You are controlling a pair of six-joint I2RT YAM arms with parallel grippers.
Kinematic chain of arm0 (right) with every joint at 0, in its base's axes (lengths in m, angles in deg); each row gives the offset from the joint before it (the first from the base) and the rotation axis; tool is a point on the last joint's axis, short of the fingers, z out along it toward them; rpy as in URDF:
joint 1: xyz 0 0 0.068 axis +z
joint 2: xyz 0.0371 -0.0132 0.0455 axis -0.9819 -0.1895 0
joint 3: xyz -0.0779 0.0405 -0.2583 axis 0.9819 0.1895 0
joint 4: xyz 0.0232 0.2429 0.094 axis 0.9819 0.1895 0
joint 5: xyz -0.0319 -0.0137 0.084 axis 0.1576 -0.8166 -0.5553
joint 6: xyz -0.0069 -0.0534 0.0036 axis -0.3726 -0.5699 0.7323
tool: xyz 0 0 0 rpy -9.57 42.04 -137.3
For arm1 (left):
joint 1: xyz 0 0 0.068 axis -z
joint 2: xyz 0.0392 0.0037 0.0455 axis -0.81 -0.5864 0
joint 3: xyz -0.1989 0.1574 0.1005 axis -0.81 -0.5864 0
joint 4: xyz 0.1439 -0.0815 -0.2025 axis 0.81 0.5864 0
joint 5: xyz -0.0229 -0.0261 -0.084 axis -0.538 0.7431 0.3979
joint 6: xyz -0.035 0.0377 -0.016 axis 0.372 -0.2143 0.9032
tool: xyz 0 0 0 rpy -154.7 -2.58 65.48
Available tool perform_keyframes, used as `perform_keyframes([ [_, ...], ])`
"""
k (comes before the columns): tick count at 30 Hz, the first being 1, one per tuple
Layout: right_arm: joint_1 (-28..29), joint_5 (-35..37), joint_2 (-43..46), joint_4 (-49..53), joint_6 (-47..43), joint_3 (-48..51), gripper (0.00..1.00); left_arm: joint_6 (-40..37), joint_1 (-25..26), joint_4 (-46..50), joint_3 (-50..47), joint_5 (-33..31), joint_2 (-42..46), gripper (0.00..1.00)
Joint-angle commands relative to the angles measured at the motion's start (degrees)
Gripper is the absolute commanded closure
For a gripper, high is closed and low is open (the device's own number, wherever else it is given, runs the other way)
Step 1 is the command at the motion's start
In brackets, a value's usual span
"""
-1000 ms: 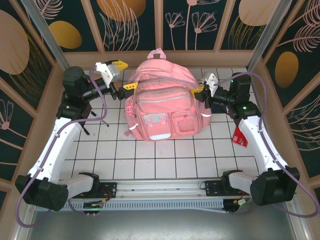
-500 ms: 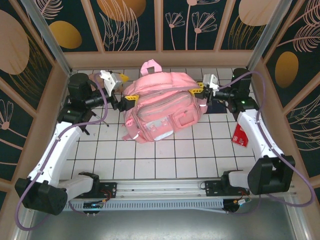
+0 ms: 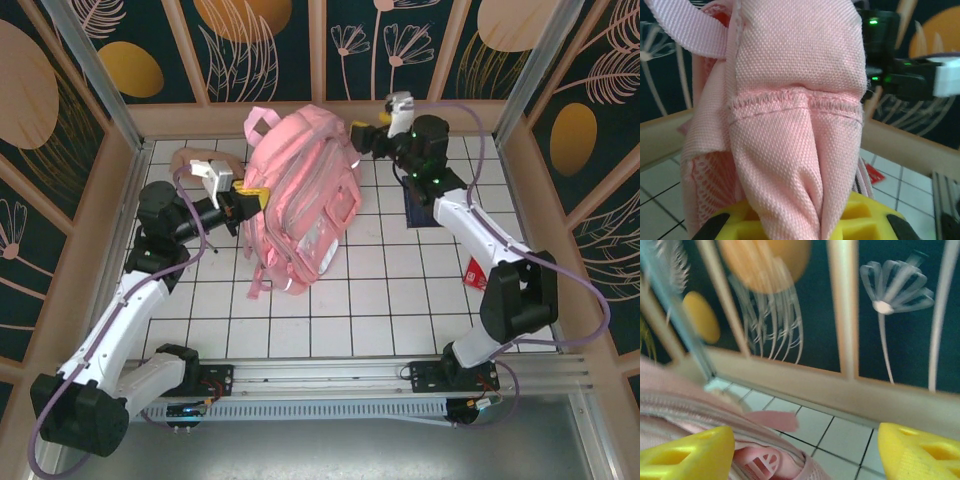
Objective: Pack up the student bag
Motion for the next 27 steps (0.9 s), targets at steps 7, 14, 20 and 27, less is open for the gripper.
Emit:
perform_keyframes([
  [7,8.8,-26.4,18.2,2.4,-1.3,16.8,0.32,24.7,1.2,-7.4,6.2,-22.9,-6.2,1.00],
  [14,24.4,-3.2,17.1,2.4,-12.6,22.1,0.18,30.2,11.1,-3.3,11.5,-34.3,-12.2,1.00],
  [20,32.1,15.2,14.8,-13.3,-19.0,32.3,0.16,39.8,18.5,-1.7,12.4,-42.5,-15.3,0.91],
  [27,27.8,2.9,15.4,-15.0,-23.4,35.0,0.91,36.6,19.8,8.4,16.3,-39.2,-16.4,0.62],
])
